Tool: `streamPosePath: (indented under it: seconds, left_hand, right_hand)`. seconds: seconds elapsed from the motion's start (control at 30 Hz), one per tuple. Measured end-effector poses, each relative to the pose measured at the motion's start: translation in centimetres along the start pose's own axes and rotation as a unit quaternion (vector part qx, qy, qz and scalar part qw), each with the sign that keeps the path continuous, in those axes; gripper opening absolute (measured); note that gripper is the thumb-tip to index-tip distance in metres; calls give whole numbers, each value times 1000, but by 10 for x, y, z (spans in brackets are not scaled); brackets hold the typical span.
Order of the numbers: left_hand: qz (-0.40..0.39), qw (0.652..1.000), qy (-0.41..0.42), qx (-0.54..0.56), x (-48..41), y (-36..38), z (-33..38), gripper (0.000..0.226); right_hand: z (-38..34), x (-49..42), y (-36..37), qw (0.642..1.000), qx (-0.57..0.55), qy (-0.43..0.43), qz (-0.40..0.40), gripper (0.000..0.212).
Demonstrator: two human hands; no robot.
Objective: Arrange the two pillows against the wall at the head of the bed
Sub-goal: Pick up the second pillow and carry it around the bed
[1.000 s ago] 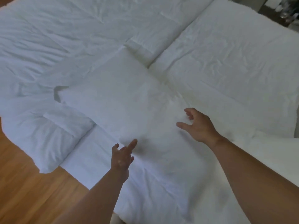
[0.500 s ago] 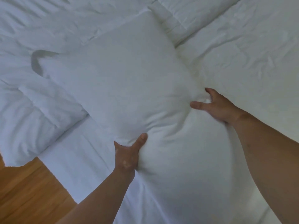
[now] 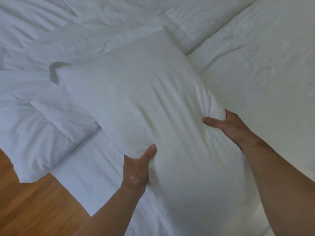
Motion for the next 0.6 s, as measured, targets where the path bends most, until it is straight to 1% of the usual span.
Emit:
streamPosePath:
  seconds: [0.1, 0.23, 0.37, 0.5, 0.57, 0.6]
  left_hand:
    - [-12, 1000, 16, -21, 23, -11, 30, 75]
    - [-52, 995, 42, -67, 58, -31, 78, 63]
    - [-107, 985, 71, -118, 98, -39, 118, 74]
    - [-139, 972, 103, -160, 139, -47, 144, 71]
    - [-143, 966, 127, -172, 158, -57, 148, 69]
    - [-141, 965, 139, -174, 168, -62, 150, 72]
  right_hand:
    - [-21, 40, 5, 999, -29, -4, 40, 37]
    - [-47, 106, 16, 992, -76, 3, 97, 40]
    - [-70, 170, 22, 982, -106, 0, 155, 39]
    - [-90, 226, 28, 970, -114, -11, 215, 49]
    - [-98, 252, 34, 964, -120, -20, 238, 52]
    - [-101, 263, 38, 962, -123, -26, 244, 53]
Point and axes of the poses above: each hand's wrist, its own x-axis away from the middle knuckle, its own y-axis out of the palm, z = x × y, the point moved 4 cm from there along -x, towards the middle knuckle, and after that the axes turned 9 degrees about -y, right-handed, at the moved point
